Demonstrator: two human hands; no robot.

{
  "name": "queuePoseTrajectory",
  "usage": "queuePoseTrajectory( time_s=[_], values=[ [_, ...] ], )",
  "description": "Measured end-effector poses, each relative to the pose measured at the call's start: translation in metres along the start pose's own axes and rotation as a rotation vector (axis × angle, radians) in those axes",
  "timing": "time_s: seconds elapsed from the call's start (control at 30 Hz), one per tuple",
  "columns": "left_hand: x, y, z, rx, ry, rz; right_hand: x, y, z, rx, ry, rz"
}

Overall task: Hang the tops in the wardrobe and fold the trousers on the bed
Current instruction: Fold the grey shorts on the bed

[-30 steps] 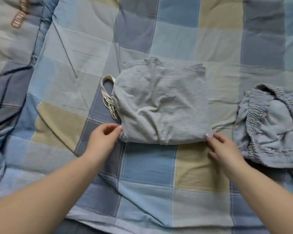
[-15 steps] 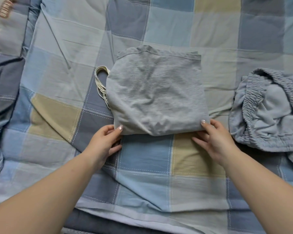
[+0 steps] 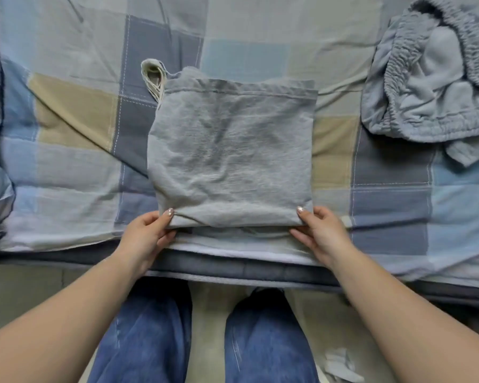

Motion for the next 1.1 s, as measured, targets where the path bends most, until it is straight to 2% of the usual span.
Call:
queuePoseTrajectory(
  time_s=[0.17,0.23,0.33,0.4,0.43,0.6,0.7,0.83,0.97,1.1],
  values=[
    [-0.068,0.038,0.029,0.026,0.124,-0.055,0.075,0.023,0.029,0.001,-0.114,0.035],
    [-0.075,0.043,0.033,0.046,0.113,-0.091,0.080,0.031,0.034,0.037,-0.054,0.193],
    [-0.048,0.055,0.034,0.247,-0.070,-0.214,0.044,0.041,0.034,0.172,0.261,0.570],
    [-0.006,0.056,0.034,0.397,-0.275,-0.388,0.007,0.033,0.035,0.211,0.435,0.596],
    [0.018,0.048,0.035,0.417,-0.376,-0.458,-0.012,0.024,0.033,0.197,0.489,0.585],
    [0.118,-0.032,0.023,0.191,-0.760,-0.651,-0.097,-0.053,0.016,0.025,0.702,0.765],
    [0.154,-0.081,0.014,0.002,-0.846,-0.884,-0.130,-0.087,0.005,0.001,0.746,0.981],
    [0.177,-0.107,0.004,-0.049,-0.924,-1.321,-0.151,-0.103,-0.001,0.029,0.731,1.149],
    [0.191,-0.109,0.001,-0.033,-1.016,-1.334,-0.159,-0.101,-0.005,0.058,0.765,1.150],
    [0.208,-0.105,-0.005,0.116,-1.030,-1.174,-0.166,-0.098,-0.005,0.080,0.723,0.747]
  ],
)
Point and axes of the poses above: each hand's wrist, its own z-axis away from the middle knuckle, its own y-axis out of the back of the hand, x = y × z, the point moved 7 cm from there along -z, towards the middle knuckle, and after that the axes turned 1 degree about x, right-handed, at the moved point
